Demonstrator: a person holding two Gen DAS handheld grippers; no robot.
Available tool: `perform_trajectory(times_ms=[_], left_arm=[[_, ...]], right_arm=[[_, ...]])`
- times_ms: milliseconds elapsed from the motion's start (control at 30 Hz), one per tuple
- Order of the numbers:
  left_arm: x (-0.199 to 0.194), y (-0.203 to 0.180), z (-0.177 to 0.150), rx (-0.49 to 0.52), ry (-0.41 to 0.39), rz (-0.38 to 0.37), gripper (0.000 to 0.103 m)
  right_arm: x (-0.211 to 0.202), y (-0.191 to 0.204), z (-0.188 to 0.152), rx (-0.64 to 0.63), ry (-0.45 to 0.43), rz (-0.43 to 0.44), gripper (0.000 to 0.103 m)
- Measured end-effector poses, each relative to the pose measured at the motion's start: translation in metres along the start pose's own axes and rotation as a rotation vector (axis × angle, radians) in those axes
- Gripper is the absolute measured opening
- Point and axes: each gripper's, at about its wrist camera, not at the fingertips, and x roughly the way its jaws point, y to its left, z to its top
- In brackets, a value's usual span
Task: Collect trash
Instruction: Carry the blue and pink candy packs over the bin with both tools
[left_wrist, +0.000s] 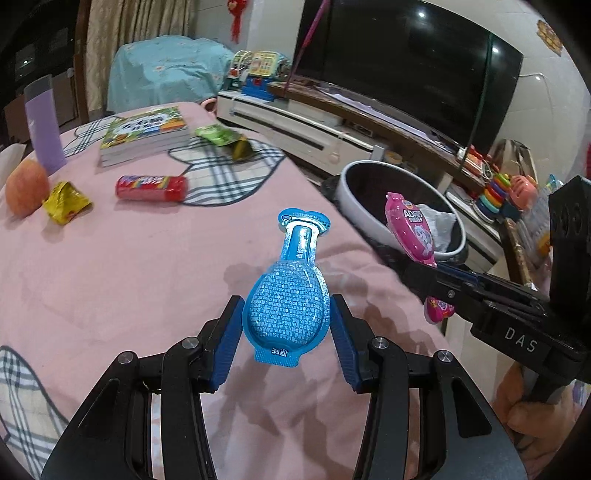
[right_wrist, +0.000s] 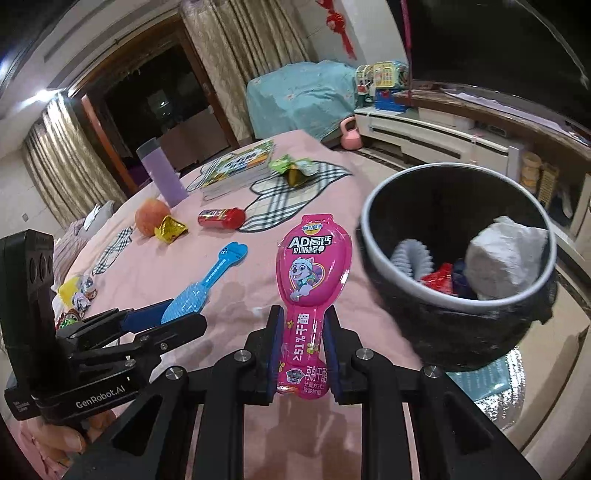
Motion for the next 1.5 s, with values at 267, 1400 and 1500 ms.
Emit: perform_trajectory(times_ms=[267,1400,1500], left_arm=[[0.004,-0.026,0.009,0.039,-0.009,-0.023,0.046],[0.049,-0.099,0.069,0.164,-0.01,-0.061,0.046],[0.054,-0.103,0.071,0.17,-0.005,-0.055,0.046]], right_arm=[[-0.018,-0.027,0.004,0.029,-0.033,-0.033,0.021],[-0.029,-0.113,0.038,0.076,-0.041,-0.149,0.021],[-0.027,-0.116,0.04,0.076,-0.037,-0.155,0.021]])
